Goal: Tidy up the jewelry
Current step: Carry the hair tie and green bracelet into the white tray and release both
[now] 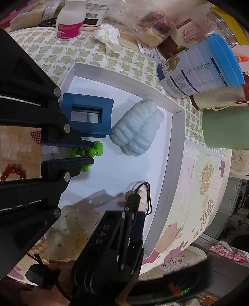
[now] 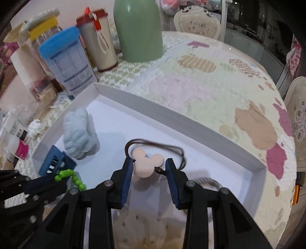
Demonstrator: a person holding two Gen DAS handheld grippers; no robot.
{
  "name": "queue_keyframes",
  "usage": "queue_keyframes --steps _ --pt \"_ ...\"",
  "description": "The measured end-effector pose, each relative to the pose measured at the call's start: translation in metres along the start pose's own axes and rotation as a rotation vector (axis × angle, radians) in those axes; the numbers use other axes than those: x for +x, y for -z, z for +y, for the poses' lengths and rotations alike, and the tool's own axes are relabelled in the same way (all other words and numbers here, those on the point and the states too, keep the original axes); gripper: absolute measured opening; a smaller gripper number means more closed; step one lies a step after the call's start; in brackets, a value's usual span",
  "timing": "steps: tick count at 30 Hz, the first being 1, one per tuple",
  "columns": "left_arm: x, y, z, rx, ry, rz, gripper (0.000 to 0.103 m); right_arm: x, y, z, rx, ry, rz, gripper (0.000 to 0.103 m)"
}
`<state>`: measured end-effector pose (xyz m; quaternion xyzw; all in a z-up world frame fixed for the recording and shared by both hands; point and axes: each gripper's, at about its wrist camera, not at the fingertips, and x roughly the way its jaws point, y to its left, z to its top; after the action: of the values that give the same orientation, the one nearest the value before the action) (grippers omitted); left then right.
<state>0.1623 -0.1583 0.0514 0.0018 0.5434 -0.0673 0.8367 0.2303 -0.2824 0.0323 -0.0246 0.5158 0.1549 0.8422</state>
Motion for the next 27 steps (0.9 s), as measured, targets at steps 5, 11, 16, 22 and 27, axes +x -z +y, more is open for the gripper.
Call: queue_keyframes --steps 5,11,16,22,27 --pt "0.001 -0.001 0.007 -0.033 -0.006 0.006 0.006 0.006 -0.002 0.001 0.004 -0.022 0.019 0.040" --pt "-0.009 0.000 0.009 -0.057 0.027 -0.013 0.026 -0.024 0.007 -0.004 0.029 -0.038 -0.026 0.041" --pt "-0.023 0.006 0.008 -0.043 0.003 -0.036 0.027 -0.064 0.023 -0.011 0.076 -0.031 -0.086 0.046" --pt "-0.042 0.020 0.007 -0.034 -0.028 -0.062 0.027 -0.108 0.054 -0.009 0.089 -0.009 -0.143 0.047" --pt "-0.055 0.038 0.002 -0.014 -0.050 -0.074 0.027 -0.135 0.086 -0.004 0.109 -0.013 -0.157 0.048"
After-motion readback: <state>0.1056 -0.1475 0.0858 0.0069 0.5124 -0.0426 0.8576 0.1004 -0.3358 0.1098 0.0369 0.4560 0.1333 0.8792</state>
